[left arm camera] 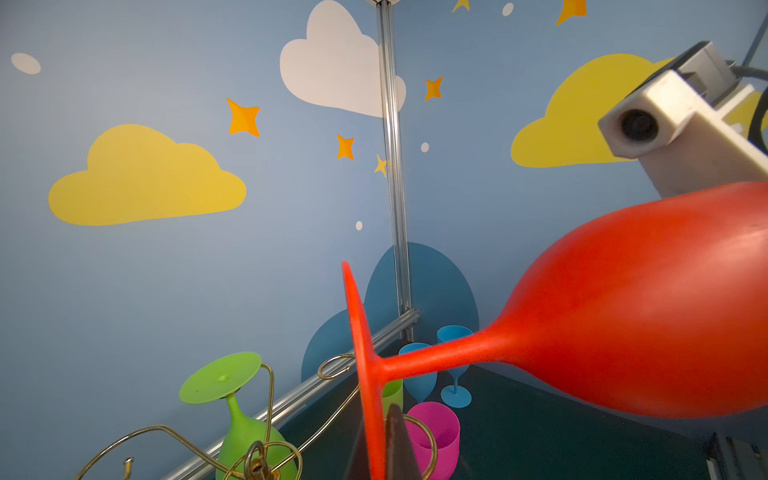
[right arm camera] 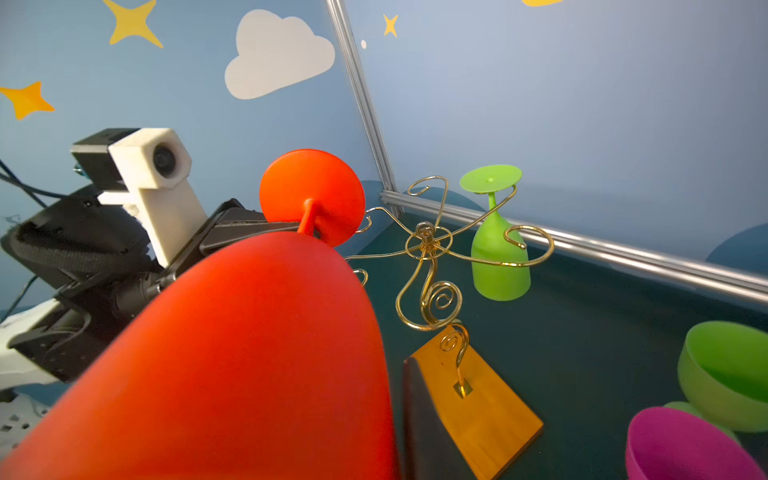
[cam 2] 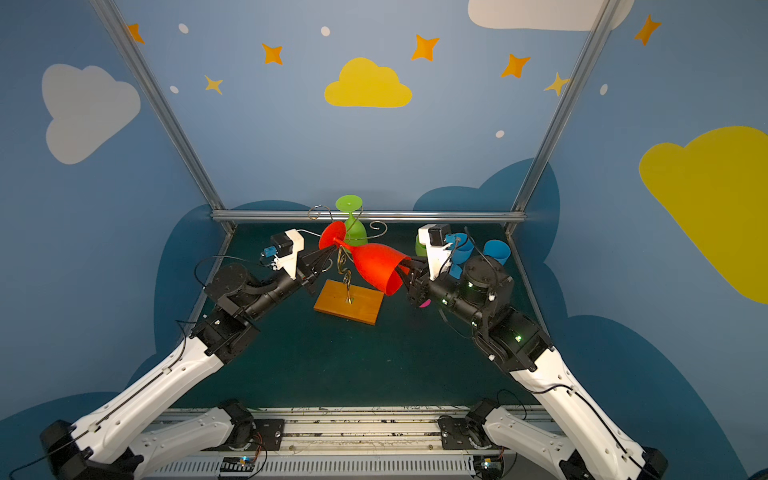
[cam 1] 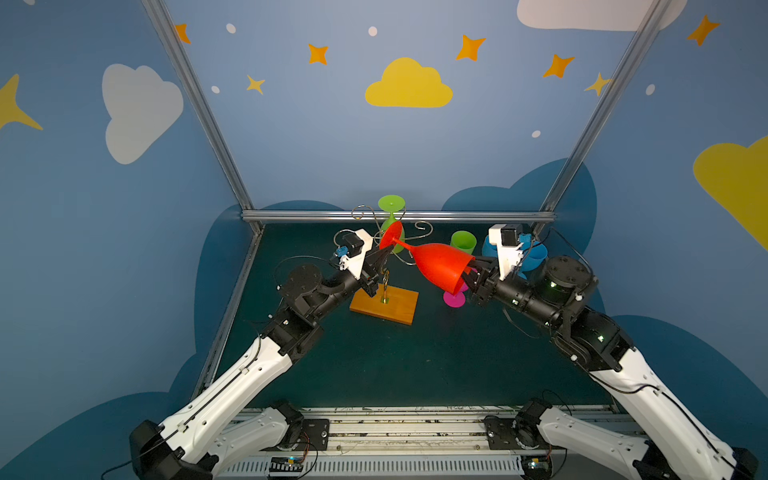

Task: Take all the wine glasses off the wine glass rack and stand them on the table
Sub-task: 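Open the left gripper and withdraw it while the right carries the glass, then lower the red glass foot-down onto the table beside the pink glass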

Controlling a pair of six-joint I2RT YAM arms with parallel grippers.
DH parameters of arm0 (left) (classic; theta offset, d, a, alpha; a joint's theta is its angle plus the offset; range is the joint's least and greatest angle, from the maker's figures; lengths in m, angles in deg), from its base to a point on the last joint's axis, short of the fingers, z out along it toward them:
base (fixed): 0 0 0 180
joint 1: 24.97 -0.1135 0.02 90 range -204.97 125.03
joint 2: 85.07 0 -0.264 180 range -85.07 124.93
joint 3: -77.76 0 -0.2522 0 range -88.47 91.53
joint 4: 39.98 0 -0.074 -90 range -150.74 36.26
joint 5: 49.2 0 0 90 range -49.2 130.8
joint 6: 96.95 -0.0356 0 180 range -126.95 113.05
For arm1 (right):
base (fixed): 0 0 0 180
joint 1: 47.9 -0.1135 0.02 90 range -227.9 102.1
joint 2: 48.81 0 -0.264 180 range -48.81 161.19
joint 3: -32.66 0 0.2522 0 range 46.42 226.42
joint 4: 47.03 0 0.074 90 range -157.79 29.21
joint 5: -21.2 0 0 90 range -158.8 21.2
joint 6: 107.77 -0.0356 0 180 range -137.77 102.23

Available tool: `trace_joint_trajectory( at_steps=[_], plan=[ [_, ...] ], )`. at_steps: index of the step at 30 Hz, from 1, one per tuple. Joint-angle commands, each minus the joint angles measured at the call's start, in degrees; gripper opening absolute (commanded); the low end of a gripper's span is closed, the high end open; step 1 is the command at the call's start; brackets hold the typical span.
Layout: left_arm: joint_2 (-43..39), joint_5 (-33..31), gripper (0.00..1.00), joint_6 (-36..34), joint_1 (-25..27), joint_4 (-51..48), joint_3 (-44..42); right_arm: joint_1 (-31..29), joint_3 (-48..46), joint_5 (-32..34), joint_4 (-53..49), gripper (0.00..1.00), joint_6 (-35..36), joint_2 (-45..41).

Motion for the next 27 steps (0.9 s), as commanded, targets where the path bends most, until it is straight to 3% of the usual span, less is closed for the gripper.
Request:
trace_joint_trajectory(
  at_steps=[1, 2, 5, 8, 12, 18, 27],
  plan=[
    [-0.5, 0.7, 0.15, 0.5, -0.3, 1.1, -0.1, 0.4, 1.8, 0.6, 1.5, 0.00, -0.1, -0.8],
    [-0.6, 0.5, 0.23, 0.5, -0.4, 1.1, -0.1, 0.4, 1.8, 1.1, 1.2, 0.00, -0.1, -1.1],
    [-1.1, -1.3, 0.61, 0.7, -0.4, 1.1, -0.4, 0.5, 2.2, 3.9, -0.4, 0.00, 0.5, -2.8],
    [-2.3, -3.4, 0.77, 0.5, -0.6, 1.0, -1.2, 0.8, 2.9, 7.0, -3.2, 0.00, 1.7, -4.9],
    [-4.3, -6.6, 0.87, 0.3, -1.8, 0.2, -1.9, 0.9, 4.7, 10.5, -8.9, 0.00, 4.1, -8.1],
    [-8.9, -9.7, 0.92, 1.4, -7.0, -2.5, -3.0, 0.9, 10.7, 14.4, -25.5, 0.00, 8.1, -10.6],
    [-14.3, -11.8, 0.96, 6.8, -20.0, -1.9, -7.1, 0.6, 9.6, 11.4, -43.3, 0.00, 9.4, -9.0]
  ],
)
